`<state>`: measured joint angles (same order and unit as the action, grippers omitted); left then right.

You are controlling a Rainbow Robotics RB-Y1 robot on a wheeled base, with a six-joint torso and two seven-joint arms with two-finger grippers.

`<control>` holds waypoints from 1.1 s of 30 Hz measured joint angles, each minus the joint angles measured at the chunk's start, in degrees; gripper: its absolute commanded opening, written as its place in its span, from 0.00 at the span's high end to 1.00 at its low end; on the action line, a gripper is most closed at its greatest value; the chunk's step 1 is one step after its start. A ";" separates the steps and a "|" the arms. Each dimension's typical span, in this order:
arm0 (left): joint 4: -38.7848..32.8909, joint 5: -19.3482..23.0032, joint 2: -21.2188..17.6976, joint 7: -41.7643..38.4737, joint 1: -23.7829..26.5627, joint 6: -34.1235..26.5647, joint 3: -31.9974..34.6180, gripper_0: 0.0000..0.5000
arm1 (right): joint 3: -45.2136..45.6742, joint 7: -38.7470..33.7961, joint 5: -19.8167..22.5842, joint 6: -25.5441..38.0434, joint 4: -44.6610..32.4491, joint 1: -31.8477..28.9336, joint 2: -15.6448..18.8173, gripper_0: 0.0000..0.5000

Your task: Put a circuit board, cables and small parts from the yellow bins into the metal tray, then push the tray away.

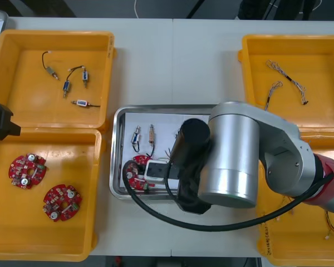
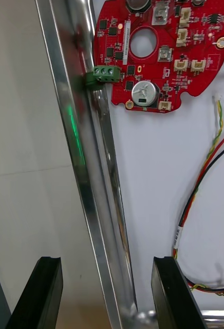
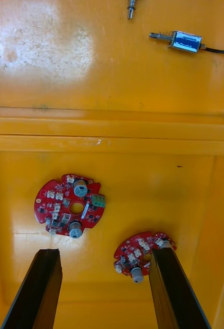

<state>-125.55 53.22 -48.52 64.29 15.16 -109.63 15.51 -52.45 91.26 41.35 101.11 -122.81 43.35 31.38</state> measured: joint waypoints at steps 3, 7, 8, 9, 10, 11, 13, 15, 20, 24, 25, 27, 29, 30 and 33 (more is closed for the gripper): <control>0.00 0.01 0.00 0.00 0.00 0.00 0.00 0.00 | -2.77 0.00 -2.49 -0.02 0.07 0.19 -0.39 0.00; 0.00 0.01 0.00 0.00 0.00 0.00 0.00 0.00 | -5.37 -0.01 -4.66 -0.03 1.37 0.32 -1.71 0.00; 0.00 0.01 0.00 0.00 0.00 0.00 0.00 0.00 | -5.76 -0.01 -5.17 -0.03 1.88 0.32 -2.17 0.00; 0.00 0.01 0.00 0.00 0.00 0.00 0.00 0.00 | -6.07 -0.01 -5.67 -0.04 2.31 0.32 -2.62 0.00; 0.00 0.01 0.00 0.00 0.00 0.00 0.00 0.00 | -6.37 -0.01 -6.35 -0.04 2.83 0.33 -3.09 0.00; 0.00 0.01 0.00 0.00 0.00 0.00 0.00 0.00 | -6.62 -0.01 -6.93 -0.04 3.33 0.33 -3.55 0.00; 0.00 0.02 0.00 0.00 0.00 0.00 0.00 0.00 | -7.02 0.00 -7.75 -0.05 4.09 0.34 -4.28 0.00; 0.00 0.02 0.00 0.00 0.00 0.00 0.00 0.00 | -7.37 0.00 -8.29 -0.33 4.89 0.36 -4.78 0.00; 0.00 0.02 0.00 0.00 0.00 0.00 0.01 0.00 | -8.79 0.00 -9.51 -1.91 6.15 0.38 -5.25 0.00; 0.00 0.03 0.00 0.00 0.00 0.00 0.01 0.00 | -10.81 0.00 -12.09 -3.01 6.47 0.40 -5.29 0.00; 0.00 0.03 0.00 0.00 0.00 0.00 0.01 0.00 | -11.20 0.00 -12.30 -3.22 6.62 0.42 -5.29 0.00; 0.00 0.03 0.00 0.00 0.00 0.00 0.01 0.00 | -11.71 0.00 -12.30 -3.46 7.09 0.46 -5.29 0.00; 0.00 0.03 0.00 0.00 0.00 0.00 0.01 0.00 | -11.86 0.00 -12.29 -3.82 7.65 0.47 -5.30 0.00; 0.00 0.03 0.00 0.00 0.00 0.00 0.01 0.00 | -11.87 0.00 -12.29 -4.02 8.01 0.47 -5.30 0.00; 0.00 0.03 0.00 0.00 0.00 0.00 0.01 0.00 | -12.03 0.00 -12.29 -4.76 9.24 0.48 -5.30 0.00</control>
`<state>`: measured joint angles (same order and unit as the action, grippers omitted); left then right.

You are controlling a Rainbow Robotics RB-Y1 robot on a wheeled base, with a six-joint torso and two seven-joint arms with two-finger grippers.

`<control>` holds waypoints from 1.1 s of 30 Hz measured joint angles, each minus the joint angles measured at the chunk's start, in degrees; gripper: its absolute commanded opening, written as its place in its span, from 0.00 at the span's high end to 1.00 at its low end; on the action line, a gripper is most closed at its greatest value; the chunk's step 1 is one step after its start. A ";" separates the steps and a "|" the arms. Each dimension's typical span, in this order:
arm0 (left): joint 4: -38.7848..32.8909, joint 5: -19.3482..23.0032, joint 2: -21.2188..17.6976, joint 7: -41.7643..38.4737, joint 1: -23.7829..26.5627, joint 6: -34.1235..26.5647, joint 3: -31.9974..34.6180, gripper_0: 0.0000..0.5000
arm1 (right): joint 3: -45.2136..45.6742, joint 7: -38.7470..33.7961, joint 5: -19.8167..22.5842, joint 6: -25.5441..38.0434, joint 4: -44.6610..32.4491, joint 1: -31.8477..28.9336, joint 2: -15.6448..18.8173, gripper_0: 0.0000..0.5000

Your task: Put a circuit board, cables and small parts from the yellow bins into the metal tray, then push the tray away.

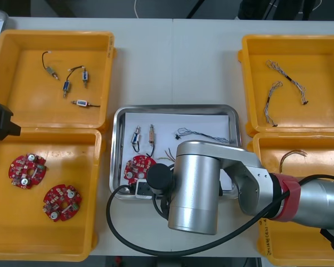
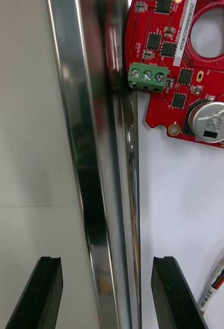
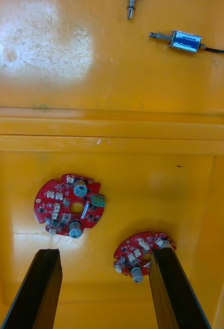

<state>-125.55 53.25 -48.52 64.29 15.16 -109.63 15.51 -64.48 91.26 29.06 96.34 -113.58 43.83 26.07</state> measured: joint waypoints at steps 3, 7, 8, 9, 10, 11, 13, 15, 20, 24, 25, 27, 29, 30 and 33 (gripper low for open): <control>0.00 0.00 0.00 0.00 0.00 0.00 0.00 0.00 | -0.41 0.00 0.00 -0.52 0.87 0.04 -0.01 0.00; 0.00 0.00 0.00 0.00 0.00 0.00 0.00 0.00 | -0.87 0.00 -0.01 -1.33 1.07 0.06 -0.01 0.00; 0.00 0.00 0.00 0.00 0.00 0.00 0.00 0.00 | -1.00 0.00 -0.03 -1.52 1.07 0.06 -0.01 0.00; 0.00 0.00 0.00 0.00 0.00 0.00 0.00 0.00 | -1.17 0.00 -0.06 -1.69 1.07 0.06 -0.01 0.00; 0.00 0.00 0.00 0.00 0.00 0.00 0.00 0.00 | -1.34 0.00 -0.18 -1.78 1.07 0.07 -0.01 0.00; 0.00 0.00 0.00 0.00 0.00 0.00 0.00 0.00 | -1.57 0.00 -0.43 -1.92 1.07 0.07 -0.01 0.00; 0.00 0.00 0.00 0.00 0.00 0.00 0.00 0.00 | -2.00 0.00 -1.04 -2.20 1.07 0.07 -0.01 0.00; 0.00 0.00 0.00 0.00 0.00 0.00 0.00 0.00 | -2.29 0.00 -1.31 -2.49 1.07 0.08 -0.01 0.00; 0.00 0.00 0.00 0.00 0.00 0.00 0.00 0.00 | -2.71 0.00 -1.53 -2.81 1.07 0.09 -0.01 0.00; 0.00 0.00 0.00 0.00 0.00 0.00 0.00 0.00 | -3.49 0.00 -3.09 -2.82 1.07 0.09 -0.01 0.00; 0.00 0.00 0.00 0.00 0.00 0.00 0.00 0.00 | -3.73 0.00 -3.35 -2.82 1.07 0.09 -0.01 0.00; 0.00 0.00 0.00 0.00 0.00 0.00 0.00 0.00 | -4.12 0.00 -3.61 -2.83 1.07 0.10 -0.01 0.00; 0.00 0.00 0.00 0.00 0.00 0.00 0.00 0.00 | -4.35 0.00 -3.69 -2.83 1.07 0.10 -0.01 0.00; 0.00 0.00 0.00 0.00 0.00 0.00 0.00 0.00 | -4.37 0.00 -3.71 -2.83 1.08 0.10 -0.01 0.00; 0.00 0.00 0.00 0.00 0.00 0.00 0.00 0.00 | -4.38 0.00 -3.75 -2.84 1.08 0.10 -0.01 0.30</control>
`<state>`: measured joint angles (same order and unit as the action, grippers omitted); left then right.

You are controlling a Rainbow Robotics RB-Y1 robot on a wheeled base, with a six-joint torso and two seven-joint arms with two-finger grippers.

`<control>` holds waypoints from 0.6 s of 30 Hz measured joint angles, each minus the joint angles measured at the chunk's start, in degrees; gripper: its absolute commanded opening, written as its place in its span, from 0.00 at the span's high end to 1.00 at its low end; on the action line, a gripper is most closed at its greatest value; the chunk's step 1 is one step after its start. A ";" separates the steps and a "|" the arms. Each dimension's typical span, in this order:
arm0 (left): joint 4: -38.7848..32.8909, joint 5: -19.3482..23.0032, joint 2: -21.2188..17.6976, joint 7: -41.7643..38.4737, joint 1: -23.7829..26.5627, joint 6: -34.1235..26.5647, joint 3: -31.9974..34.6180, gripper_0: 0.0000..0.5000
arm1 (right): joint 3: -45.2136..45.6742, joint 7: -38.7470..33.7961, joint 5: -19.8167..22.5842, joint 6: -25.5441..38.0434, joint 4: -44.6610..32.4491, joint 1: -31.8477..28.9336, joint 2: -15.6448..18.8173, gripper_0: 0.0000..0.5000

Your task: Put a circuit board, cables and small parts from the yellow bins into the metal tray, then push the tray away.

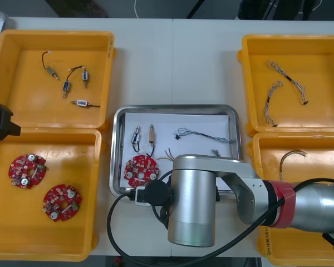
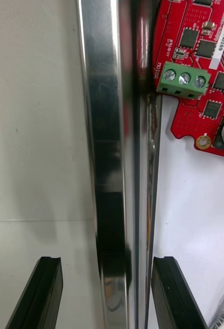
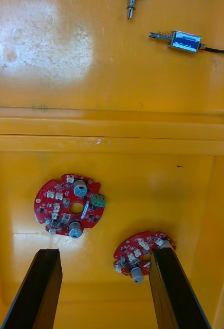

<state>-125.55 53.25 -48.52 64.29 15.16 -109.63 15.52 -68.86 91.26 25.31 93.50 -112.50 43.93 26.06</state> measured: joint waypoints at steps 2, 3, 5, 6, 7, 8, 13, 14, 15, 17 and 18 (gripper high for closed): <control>0.00 0.00 0.00 0.00 0.00 0.00 0.00 0.00 | 0.00 0.00 -0.01 0.00 0.00 0.00 0.00 0.62; 0.00 0.00 0.00 0.00 0.00 0.00 0.00 0.00 | 0.00 0.00 -0.01 0.00 0.00 0.00 0.00 0.75; 0.00 0.00 0.00 0.00 0.00 0.00 0.00 0.00 | -0.01 0.00 -0.09 -0.01 0.00 0.02 0.00 0.83; 0.00 0.00 0.00 0.00 0.00 0.00 0.00 0.00 | -0.01 0.00 -0.08 -0.03 0.01 0.03 0.00 0.89; 0.00 0.00 0.00 0.00 0.00 0.00 0.00 0.00 | -0.03 0.01 -0.11 -0.07 0.01 0.04 0.00 0.94; 0.00 0.00 0.00 0.00 0.00 0.00 0.00 0.00 | -0.03 0.01 -0.18 -0.22 0.01 0.10 0.00 0.96; 0.00 0.00 0.00 0.00 0.00 0.00 0.00 0.00 | -0.04 0.01 -0.22 -0.29 0.01 0.54 0.00 1.00; 0.00 0.00 0.00 0.00 0.00 0.00 0.00 0.00 | -0.04 0.01 -0.22 -0.30 0.01 0.72 0.00 1.00; 0.00 0.00 0.00 0.00 0.00 0.00 0.00 0.00 | -0.04 0.01 -0.22 -0.30 0.01 0.97 0.00 1.00; 0.00 0.00 0.00 0.00 0.00 0.00 0.00 0.00 | -0.04 0.01 -0.22 -0.30 0.01 1.51 0.00 1.00; 0.00 0.00 0.00 0.00 0.00 0.00 0.00 0.00 | -0.04 0.01 -0.22 -0.30 0.02 1.78 0.00 1.00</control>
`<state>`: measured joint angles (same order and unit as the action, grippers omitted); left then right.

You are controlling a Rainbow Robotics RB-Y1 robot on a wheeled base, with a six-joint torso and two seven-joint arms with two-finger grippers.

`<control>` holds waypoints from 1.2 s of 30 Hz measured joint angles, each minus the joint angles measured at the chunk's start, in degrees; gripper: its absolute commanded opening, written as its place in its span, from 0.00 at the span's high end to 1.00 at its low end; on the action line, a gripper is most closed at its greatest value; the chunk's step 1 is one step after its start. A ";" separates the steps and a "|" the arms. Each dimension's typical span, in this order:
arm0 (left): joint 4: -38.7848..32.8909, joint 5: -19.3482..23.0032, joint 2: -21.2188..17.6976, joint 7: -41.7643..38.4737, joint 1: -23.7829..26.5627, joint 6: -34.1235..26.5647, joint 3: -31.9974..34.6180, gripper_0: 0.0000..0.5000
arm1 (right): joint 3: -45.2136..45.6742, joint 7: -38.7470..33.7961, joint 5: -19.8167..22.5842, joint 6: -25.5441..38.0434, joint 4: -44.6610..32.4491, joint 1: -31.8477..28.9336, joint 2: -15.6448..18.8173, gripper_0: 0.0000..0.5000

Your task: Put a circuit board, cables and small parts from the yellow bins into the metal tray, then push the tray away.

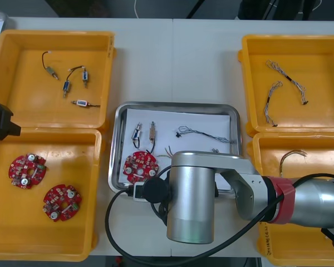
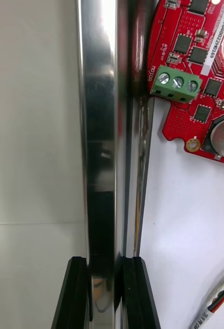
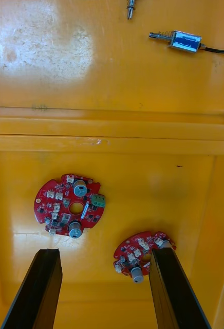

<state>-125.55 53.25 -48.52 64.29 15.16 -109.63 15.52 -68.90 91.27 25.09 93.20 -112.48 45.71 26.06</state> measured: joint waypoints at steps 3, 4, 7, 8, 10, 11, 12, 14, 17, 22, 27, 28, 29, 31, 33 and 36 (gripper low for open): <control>0.00 0.00 0.00 0.00 0.00 0.00 0.00 0.00 | 0.00 0.01 0.00 -0.03 0.06 0.82 0.01 1.00; 0.00 0.00 0.00 0.00 0.00 0.00 0.00 0.00 | -0.01 0.02 0.00 -0.13 0.09 1.07 0.03 1.00; 0.00 0.00 0.00 0.00 0.00 0.00 0.00 0.00 | -0.01 0.06 0.00 -0.67 0.11 1.84 0.13 1.00; 0.00 0.00 0.00 0.00 0.00 0.00 0.00 0.00 | -0.01 0.08 0.00 -0.71 0.11 2.16 0.22 1.00; 0.00 0.00 0.00 0.00 0.00 0.00 0.00 0.00 | -0.01 0.15 0.00 -0.80 0.11 2.86 0.45 1.00; 0.00 0.00 0.00 0.00 0.00 0.00 0.00 0.00 | -0.02 0.29 0.00 -0.84 0.11 3.25 0.59 1.00; 0.00 0.00 0.00 0.00 0.00 0.00 0.00 0.00 | -0.02 0.52 0.00 -0.85 0.12 3.61 0.72 1.00; 0.00 0.00 0.00 0.00 0.00 0.00 0.00 0.00 | -0.03 1.51 0.02 -0.86 0.33 4.38 0.97 1.00; 0.00 0.00 0.00 0.00 0.00 0.00 0.00 0.00 | -0.04 2.60 0.12 -0.92 1.75 5.64 1.09 1.00; 0.00 0.01 0.00 0.00 0.00 0.00 0.00 0.00 | -0.07 2.79 0.15 -1.21 4.46 7.80 1.10 1.00; 0.00 0.01 0.00 0.00 0.00 0.00 0.00 0.00 | -0.11 2.87 0.16 -1.37 6.23 9.70 1.10 1.00; 0.00 0.01 0.00 0.00 0.00 0.00 0.00 0.00 | -0.13 3.03 0.17 -1.39 6.63 10.08 1.10 1.00; 0.00 0.01 0.00 0.00 0.00 0.00 0.00 0.00 | -0.15 3.32 0.20 -1.40 7.13 10.51 1.10 1.00; 0.00 0.01 0.00 0.00 0.00 0.00 0.00 0.00 | -0.17 3.77 0.30 -1.42 8.09 11.39 1.09 1.00; 0.00 0.01 0.00 0.00 0.00 0.00 0.00 0.00 | -0.19 3.77 0.74 -1.48 9.10 12.36 1.07 1.00; 0.00 0.01 0.00 0.00 0.00 0.00 0.00 0.00 | -0.20 3.77 1.51 -1.80 10.31 13.92 1.06 1.00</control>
<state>-125.56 53.26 -48.52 64.29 15.16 -109.63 15.52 -69.10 95.04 26.60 91.40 -102.17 59.63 27.12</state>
